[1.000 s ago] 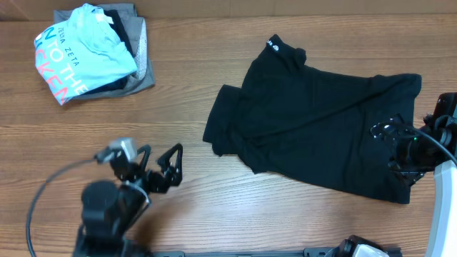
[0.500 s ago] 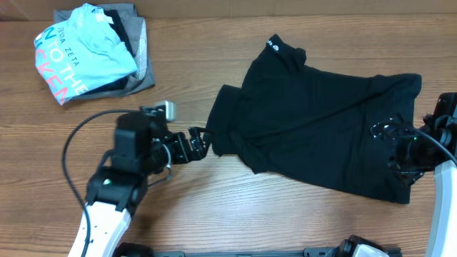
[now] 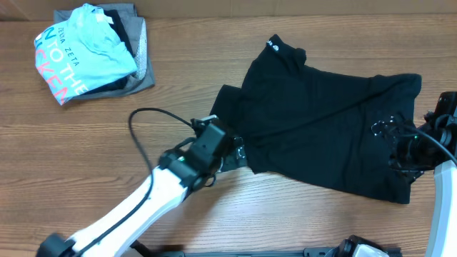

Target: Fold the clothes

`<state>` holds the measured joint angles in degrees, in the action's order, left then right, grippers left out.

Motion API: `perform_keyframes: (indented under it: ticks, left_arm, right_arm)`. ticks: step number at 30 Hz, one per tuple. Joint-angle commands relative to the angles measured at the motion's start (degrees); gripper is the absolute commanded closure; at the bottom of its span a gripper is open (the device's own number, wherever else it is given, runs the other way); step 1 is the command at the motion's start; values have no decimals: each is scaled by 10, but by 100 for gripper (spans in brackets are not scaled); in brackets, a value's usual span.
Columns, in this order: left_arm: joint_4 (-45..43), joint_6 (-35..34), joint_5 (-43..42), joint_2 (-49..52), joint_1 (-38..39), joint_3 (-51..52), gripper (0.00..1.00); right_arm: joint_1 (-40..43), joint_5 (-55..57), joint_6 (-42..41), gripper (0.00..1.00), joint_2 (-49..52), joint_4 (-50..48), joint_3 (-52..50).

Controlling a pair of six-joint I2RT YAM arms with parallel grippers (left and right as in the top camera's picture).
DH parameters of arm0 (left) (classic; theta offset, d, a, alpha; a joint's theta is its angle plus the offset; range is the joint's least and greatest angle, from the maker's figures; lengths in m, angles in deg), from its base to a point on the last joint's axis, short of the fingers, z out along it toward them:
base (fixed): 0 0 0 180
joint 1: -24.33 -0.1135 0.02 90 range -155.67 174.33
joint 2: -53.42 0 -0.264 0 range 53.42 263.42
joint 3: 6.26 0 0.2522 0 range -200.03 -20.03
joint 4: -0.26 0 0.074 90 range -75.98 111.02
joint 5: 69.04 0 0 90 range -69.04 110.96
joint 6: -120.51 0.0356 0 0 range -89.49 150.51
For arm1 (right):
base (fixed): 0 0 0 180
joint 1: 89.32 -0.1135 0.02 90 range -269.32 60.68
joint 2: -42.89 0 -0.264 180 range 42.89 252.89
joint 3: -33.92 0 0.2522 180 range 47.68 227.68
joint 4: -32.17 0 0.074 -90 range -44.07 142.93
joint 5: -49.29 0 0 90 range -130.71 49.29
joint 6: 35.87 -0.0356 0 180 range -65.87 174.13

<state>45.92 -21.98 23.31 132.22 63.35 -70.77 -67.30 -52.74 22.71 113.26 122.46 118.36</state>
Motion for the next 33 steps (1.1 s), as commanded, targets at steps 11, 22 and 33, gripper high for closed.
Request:
perform_keyframes:
  ticks: [11,22,33]
  left_arm:
    - [-196,30,-94,161,-15,-13,0]
    - [-205,29,-101,203,-15,-13,0]
    - [-217,43,-114,208,-15,-13,0]
  right_arm:
    - [-3,-1,19,0,-2,0,-2]
    - [-3,-1,19,0,-2,0,-2]
    - [-3,0,19,0,-2,0,-2]
